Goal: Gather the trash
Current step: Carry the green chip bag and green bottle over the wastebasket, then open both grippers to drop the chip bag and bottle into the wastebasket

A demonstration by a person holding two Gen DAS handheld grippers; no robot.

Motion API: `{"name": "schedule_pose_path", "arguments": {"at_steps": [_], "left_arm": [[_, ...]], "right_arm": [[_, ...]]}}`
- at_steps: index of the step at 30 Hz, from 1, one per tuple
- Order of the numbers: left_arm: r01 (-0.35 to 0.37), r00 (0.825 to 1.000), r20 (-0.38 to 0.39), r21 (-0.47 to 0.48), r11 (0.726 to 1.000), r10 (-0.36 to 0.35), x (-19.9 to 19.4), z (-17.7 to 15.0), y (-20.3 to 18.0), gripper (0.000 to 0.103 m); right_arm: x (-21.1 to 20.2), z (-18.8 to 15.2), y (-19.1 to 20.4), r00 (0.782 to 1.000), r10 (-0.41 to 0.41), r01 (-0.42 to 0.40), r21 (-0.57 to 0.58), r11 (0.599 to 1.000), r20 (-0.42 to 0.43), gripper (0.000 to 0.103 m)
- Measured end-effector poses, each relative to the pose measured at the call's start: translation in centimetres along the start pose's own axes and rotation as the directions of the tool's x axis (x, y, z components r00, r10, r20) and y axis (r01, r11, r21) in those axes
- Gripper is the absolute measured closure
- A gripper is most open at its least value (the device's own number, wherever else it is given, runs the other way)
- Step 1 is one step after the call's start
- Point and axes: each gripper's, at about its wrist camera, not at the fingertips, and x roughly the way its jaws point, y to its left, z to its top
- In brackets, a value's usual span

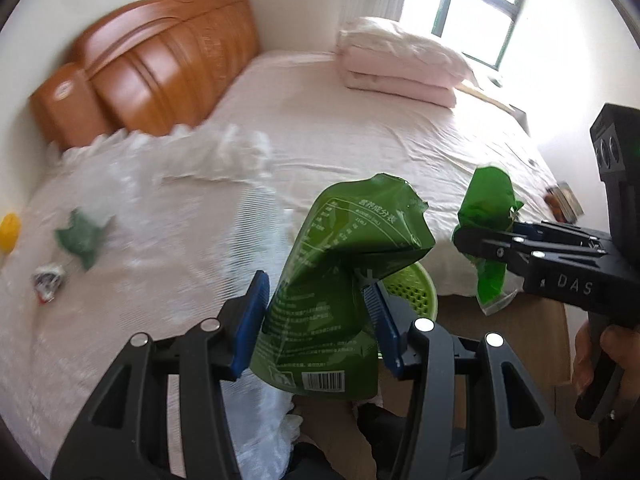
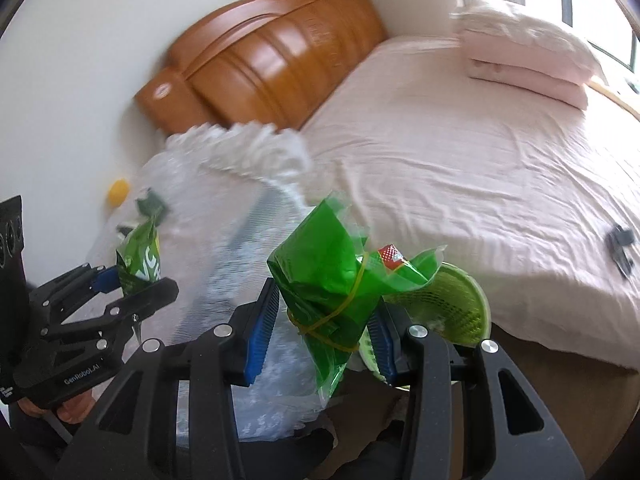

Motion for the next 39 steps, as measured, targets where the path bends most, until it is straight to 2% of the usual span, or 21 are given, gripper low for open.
{"name": "schedule_pose_path", "arguments": {"at_steps": [7,12,13,16,21,25,30,35,36,37,39], "left_arm": [[0.077,0.994,-0.085,0.094,0.993,-0.069,6.2,1.7,-6.0,0.054],[0.13,0.978,-0.176,0.123,0.984,-0.107,11.7,1.7,-9.7,0.054],[0.133,0.976,-0.191,0.134,0.982,-0.106,12.5,1.7,-10.3,0.052],[0.107,0.974,-0.214,0.157,0.982,-0.073,14.0,1.4,-11.6,0.025],[0.109,0.977,-0.2,0.143,0.984,-0.079,14.2,2.0,-12.4,0.009],[0.097,0.978,-0.195,0.12,0.988,-0.072,13.3,2.6,-11.8,0.008],[0.029,0.983,-0.181,0.094,0.995,-0.012,11.6,2.7,-10.2,0.008],[-0.015,0.988,-0.154,0.048,0.999,0.023,9.1,2.2,-8.0,0.008],[-0.024,0.988,-0.149,0.041,0.999,0.03,8.6,2.0,-7.6,0.008],[-0.034,0.989,-0.144,0.035,0.999,0.039,8.2,1.9,-7.2,0.008],[-0.058,0.989,-0.136,0.02,0.998,0.06,7.5,1.5,-6.2,0.008]], "right_arm": [[-1.1,-0.4,-6.0,0.998,-0.068,0.069,0.083,0.994,-0.013,0.059],[-1.2,-0.7,-9.4,0.995,-0.084,0.089,0.111,0.99,-0.044,0.059],[-1.1,-0.7,-10.0,0.995,-0.086,0.091,0.112,0.99,-0.052,0.059],[-0.7,-0.4,-11.2,0.995,-0.079,0.086,0.111,0.99,-0.068,0.059],[0.0,0.2,-12.2,0.995,-0.062,0.069,0.103,0.992,-0.074,0.059],[0.4,0.5,-12.5,0.997,-0.046,0.052,0.099,0.994,-0.067,0.059],[1.4,0.4,-12.5,0.996,-0.054,0.06,0.083,0.995,-0.07,0.059],[6.0,-0.8,-11.9,0.986,-0.064,0.071,0.042,0.997,-0.152,0.058],[7.2,-1.2,-11.6,0.983,-0.065,0.071,0.031,0.997,-0.171,0.055],[8.1,-1.4,-11.3,0.98,-0.065,0.071,0.023,0.997,-0.188,0.044],[9.7,-1.9,-10.6,0.974,-0.082,0.085,0.005,0.996,-0.211,0.014]]}}
